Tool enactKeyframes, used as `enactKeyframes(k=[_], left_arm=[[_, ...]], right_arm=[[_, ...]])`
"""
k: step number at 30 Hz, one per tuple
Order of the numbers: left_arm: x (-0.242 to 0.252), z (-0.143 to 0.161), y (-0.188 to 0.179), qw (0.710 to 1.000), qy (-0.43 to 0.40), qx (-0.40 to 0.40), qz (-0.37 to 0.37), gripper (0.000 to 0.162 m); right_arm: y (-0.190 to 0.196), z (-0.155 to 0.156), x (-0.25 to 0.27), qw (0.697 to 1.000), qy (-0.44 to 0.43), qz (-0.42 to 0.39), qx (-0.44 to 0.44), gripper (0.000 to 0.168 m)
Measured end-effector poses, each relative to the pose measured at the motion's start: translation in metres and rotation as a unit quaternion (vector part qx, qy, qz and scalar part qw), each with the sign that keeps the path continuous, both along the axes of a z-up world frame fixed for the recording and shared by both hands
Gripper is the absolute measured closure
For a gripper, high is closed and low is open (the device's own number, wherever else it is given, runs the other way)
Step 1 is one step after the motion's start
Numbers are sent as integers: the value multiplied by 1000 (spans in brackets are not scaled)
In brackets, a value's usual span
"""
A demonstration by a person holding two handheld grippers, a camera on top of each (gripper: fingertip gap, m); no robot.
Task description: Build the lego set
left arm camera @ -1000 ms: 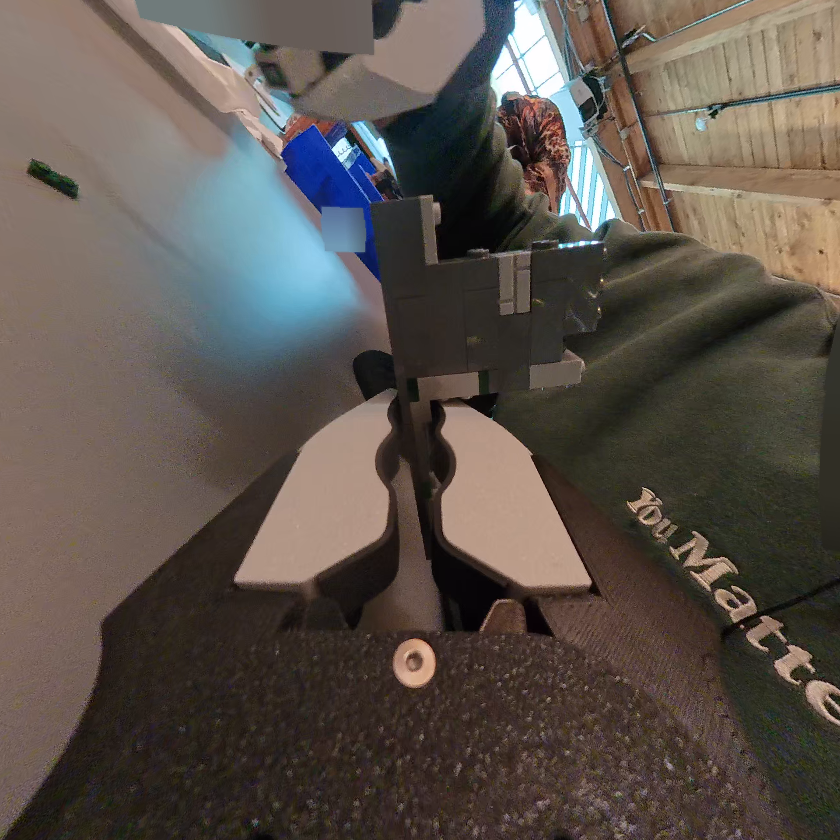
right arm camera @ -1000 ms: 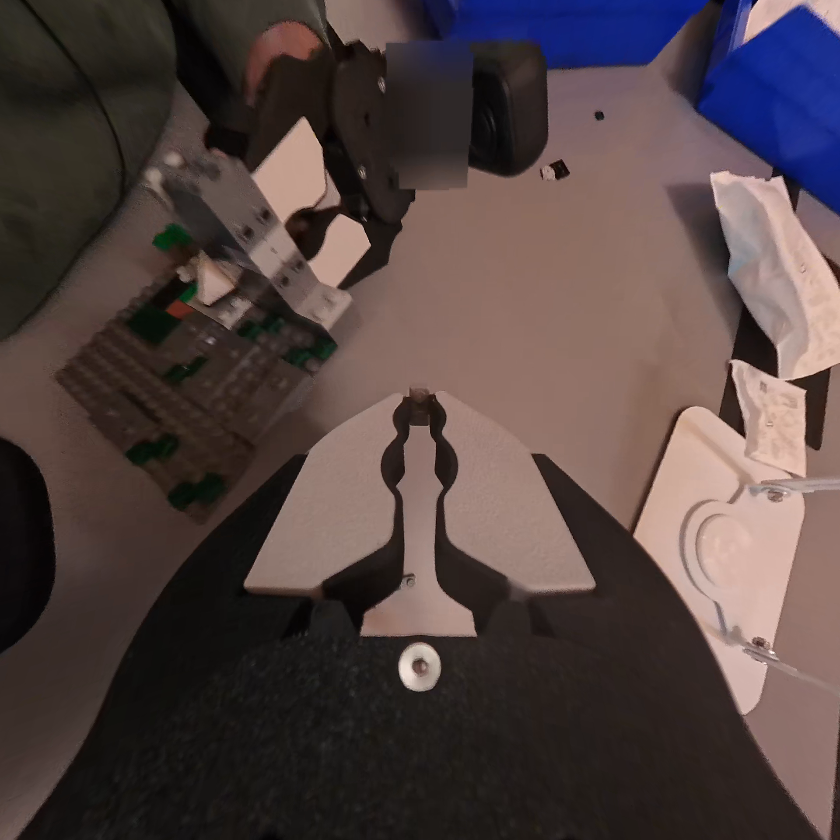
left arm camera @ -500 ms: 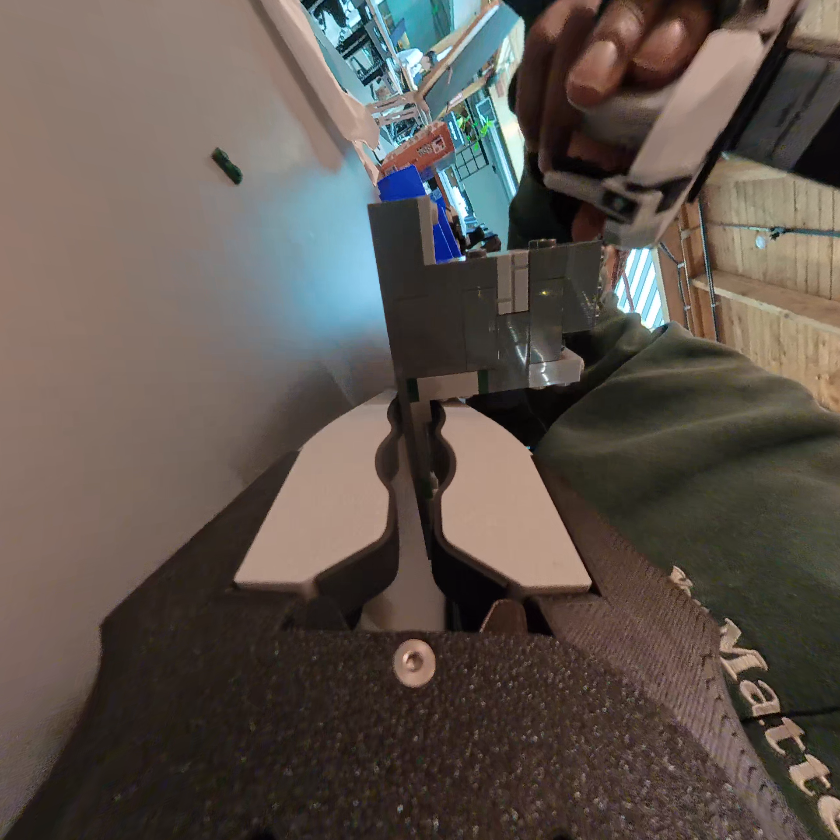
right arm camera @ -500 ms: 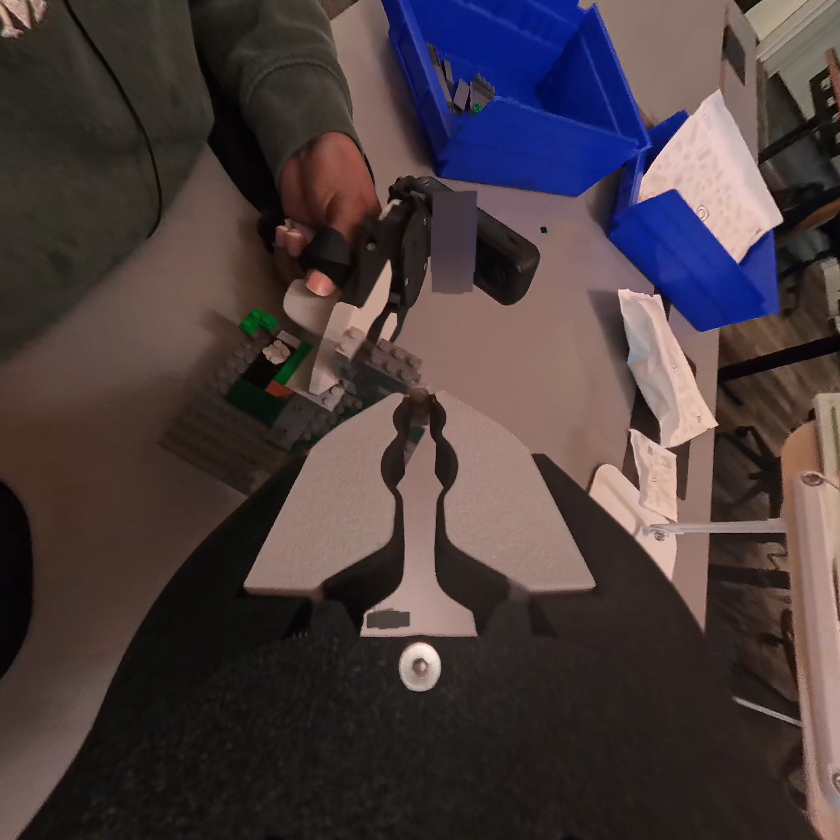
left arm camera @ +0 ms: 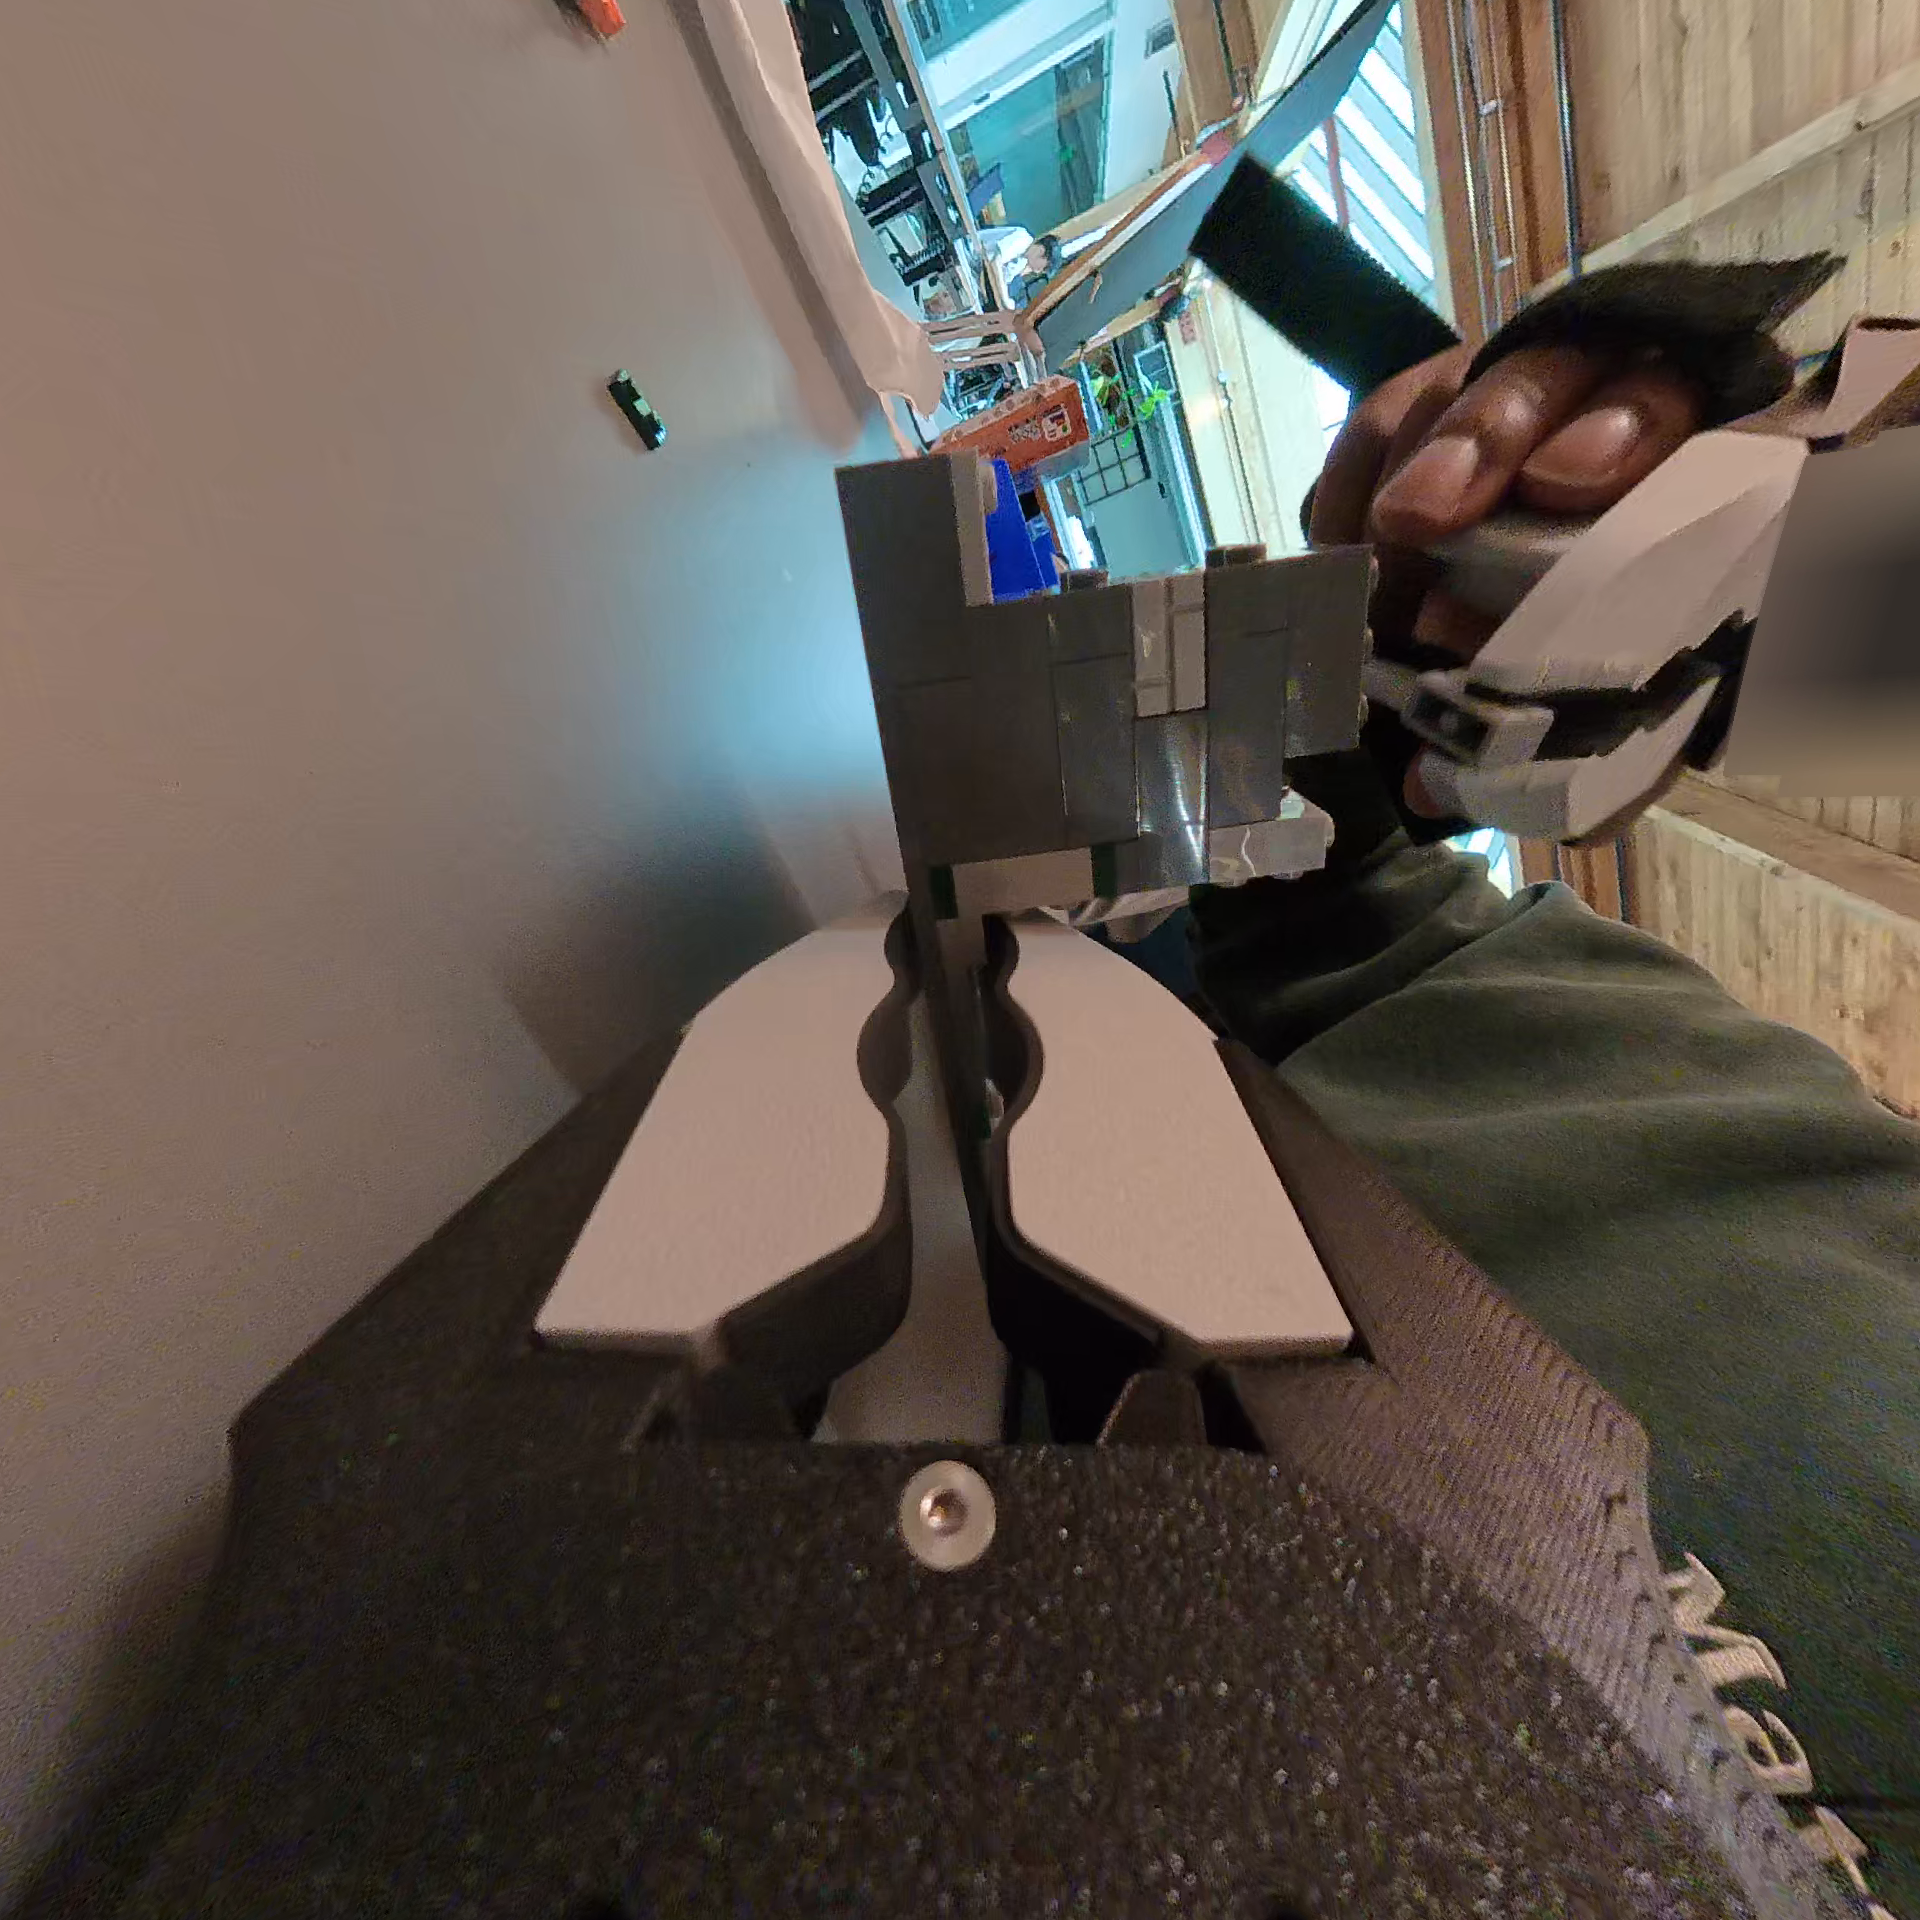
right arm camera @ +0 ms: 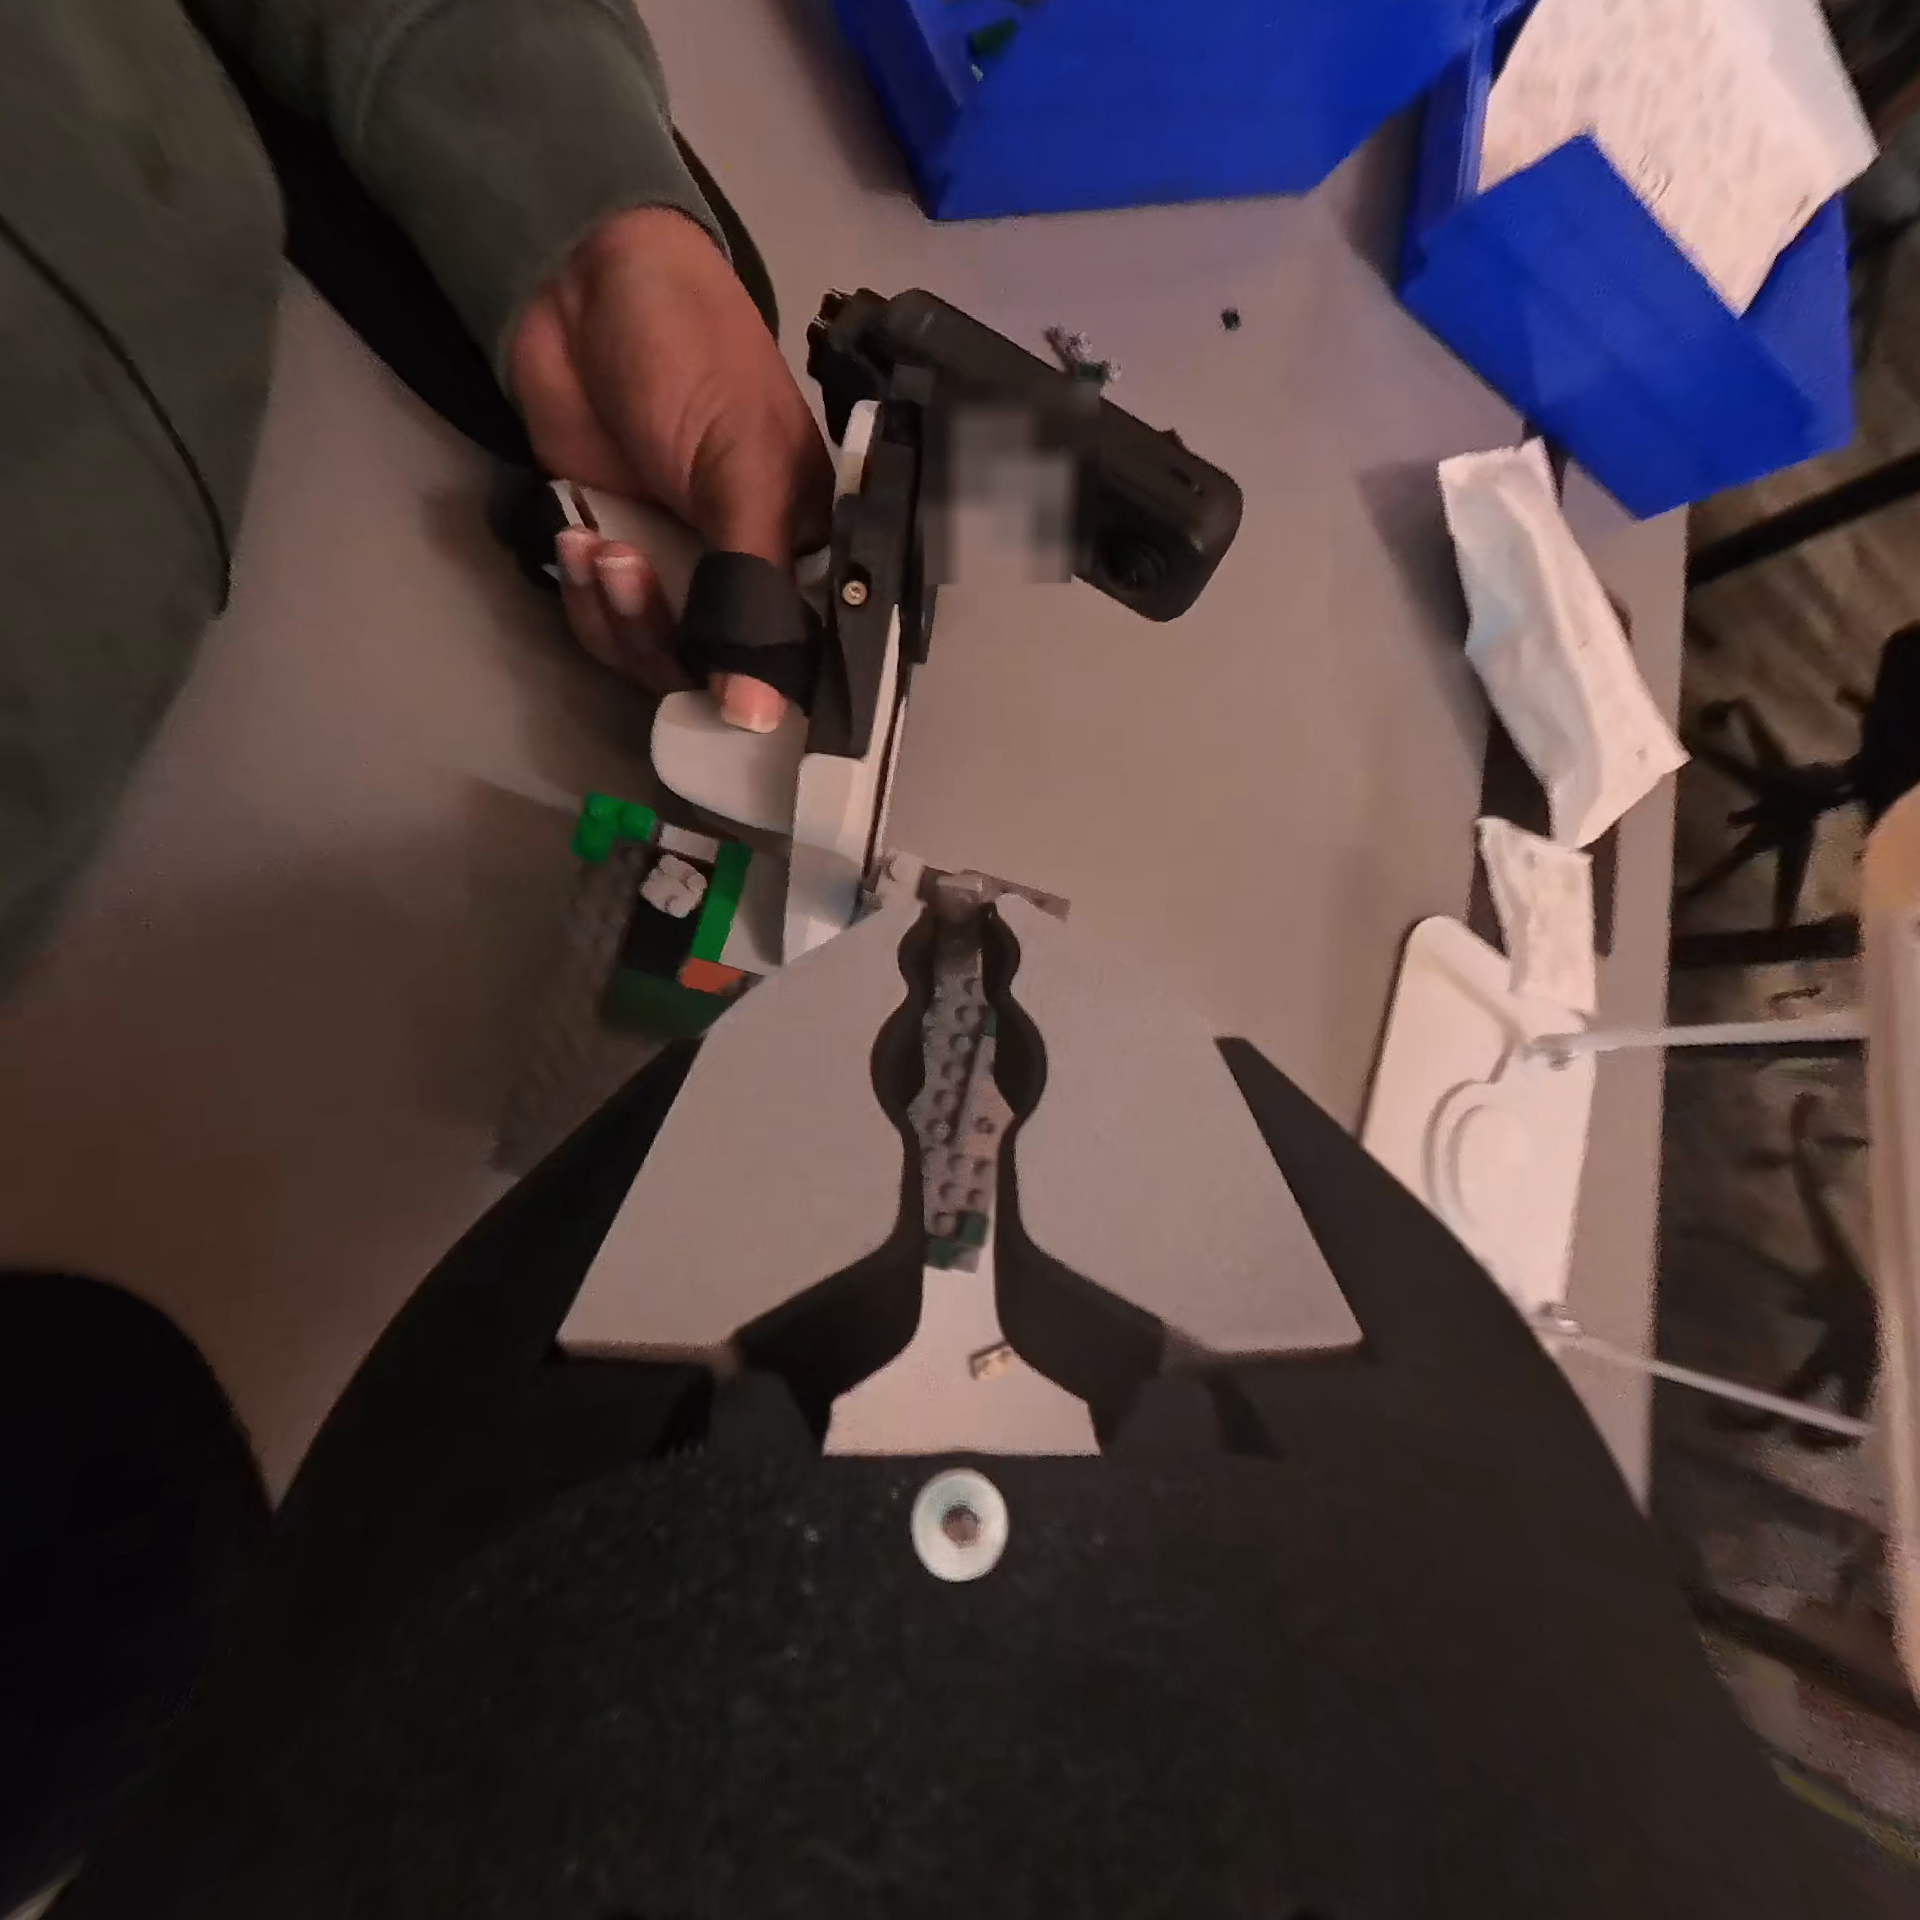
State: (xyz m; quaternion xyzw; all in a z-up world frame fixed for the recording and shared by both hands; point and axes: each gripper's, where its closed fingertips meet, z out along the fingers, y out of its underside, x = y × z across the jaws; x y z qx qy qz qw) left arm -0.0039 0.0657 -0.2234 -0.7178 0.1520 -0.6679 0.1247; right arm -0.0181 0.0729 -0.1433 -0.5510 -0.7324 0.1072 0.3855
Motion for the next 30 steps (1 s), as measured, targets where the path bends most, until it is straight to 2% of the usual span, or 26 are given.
enactKeyframes(k=[6, 10, 14, 19, 30], left_arm=[[0, 2, 0, 1000, -4, -6, 3, 152], [1, 2, -1, 1000, -5, -9, 2, 152], [1, 3, -2, 1000, -9, -13, 1, 152], [1, 3, -2, 1000, -9, -17, -2, 152], [2, 1, -3, 1000, -10, -24, -4, 152]], right_arm=[[-8, -4, -11, 990, 26, -70, -118, 161], [-6, -4, -12, 960, 64, -129, -241, 161], [-5, -3, -12, 933, 90, -152, -314, 161], [1, -9, -8, 930, 86, -165, -316, 160], [6, -16, -4, 948, 48, -173, -265, 161]])
